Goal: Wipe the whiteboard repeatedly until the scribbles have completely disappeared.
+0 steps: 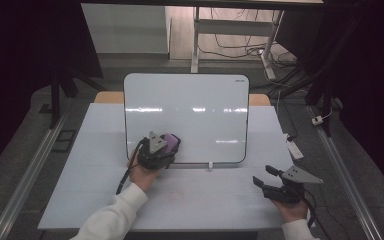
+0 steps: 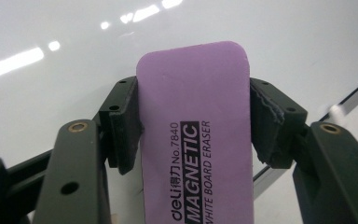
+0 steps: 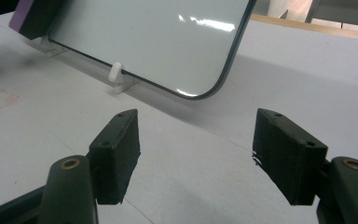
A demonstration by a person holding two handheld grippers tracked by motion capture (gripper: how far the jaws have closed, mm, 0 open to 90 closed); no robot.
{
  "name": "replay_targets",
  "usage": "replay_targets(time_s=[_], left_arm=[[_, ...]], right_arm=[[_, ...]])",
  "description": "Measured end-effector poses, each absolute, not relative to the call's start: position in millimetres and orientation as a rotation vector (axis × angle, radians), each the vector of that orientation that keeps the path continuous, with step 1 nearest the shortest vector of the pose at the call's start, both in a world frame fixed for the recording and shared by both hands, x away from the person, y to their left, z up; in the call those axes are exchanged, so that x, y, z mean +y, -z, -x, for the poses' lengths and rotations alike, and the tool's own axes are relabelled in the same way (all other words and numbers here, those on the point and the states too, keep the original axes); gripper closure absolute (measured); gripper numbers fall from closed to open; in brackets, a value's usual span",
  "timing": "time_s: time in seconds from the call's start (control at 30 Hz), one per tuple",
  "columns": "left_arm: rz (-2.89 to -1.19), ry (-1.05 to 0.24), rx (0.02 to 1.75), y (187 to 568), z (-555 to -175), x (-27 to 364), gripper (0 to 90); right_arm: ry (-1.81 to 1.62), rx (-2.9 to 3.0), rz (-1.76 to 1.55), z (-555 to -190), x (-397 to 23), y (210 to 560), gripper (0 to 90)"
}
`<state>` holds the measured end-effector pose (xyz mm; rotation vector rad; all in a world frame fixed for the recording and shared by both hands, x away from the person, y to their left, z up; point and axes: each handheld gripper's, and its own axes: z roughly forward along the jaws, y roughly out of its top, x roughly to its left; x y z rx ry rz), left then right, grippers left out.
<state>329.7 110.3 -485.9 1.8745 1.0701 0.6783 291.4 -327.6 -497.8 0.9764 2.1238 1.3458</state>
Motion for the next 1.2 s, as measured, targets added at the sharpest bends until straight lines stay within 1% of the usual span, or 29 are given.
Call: replay_targets(time_s=[0.17,0.27,0.33,0.53,0.73,0.87,0.97,1.07,1.2], left_arm=[[-1.867,-0.681,1.141,490.3,-319.9,140.6,40.2],[-1.850,-0.627,1.172,491.9,-318.5,151.7,40.2],[-1.859,-0.603,1.173,492.2,-318.6,151.1,40.2],[-1.911,-0.518,1.126,494.7,-322.4,128.3,40.2],[-1.961,-0.459,1.064,495.7,-328.2,94.5,40.2],[-1.981,-0.454,1.024,496.4,-331.2,73.8,40.2],[-1.999,-0.467,1.010,496.8,-330.4,69.3,40.2],[-2.012,-0.471,1.030,495.5,-328.4,78.9,40.2],[-1.972,-0.461,1.105,493.0,-325.3,111.7,40.2]], right_arm=[[-1.346,2.124,-0.969,-291.3,-326.0,497.3,31.4],[-1.349,2.124,-0.966,-291.4,-324.6,496.5,31.4],[-1.350,2.124,-0.965,-291.9,-323.9,496.4,31.4],[-1.353,2.128,-0.961,-292.7,-323.0,496.2,31.4],[-1.356,2.127,-0.959,-293.0,-323.3,496.3,31.4],[-1.356,2.125,-0.960,-292.8,-323.8,496.1,31.4],[-1.360,2.124,-0.962,-292.8,-324.6,496.2,31.4],[-1.358,2.123,-0.966,-292.6,-325.4,496.5,31.4],[-1.362,2.120,-0.969,-292.0,-325.8,496.5,31.4]])
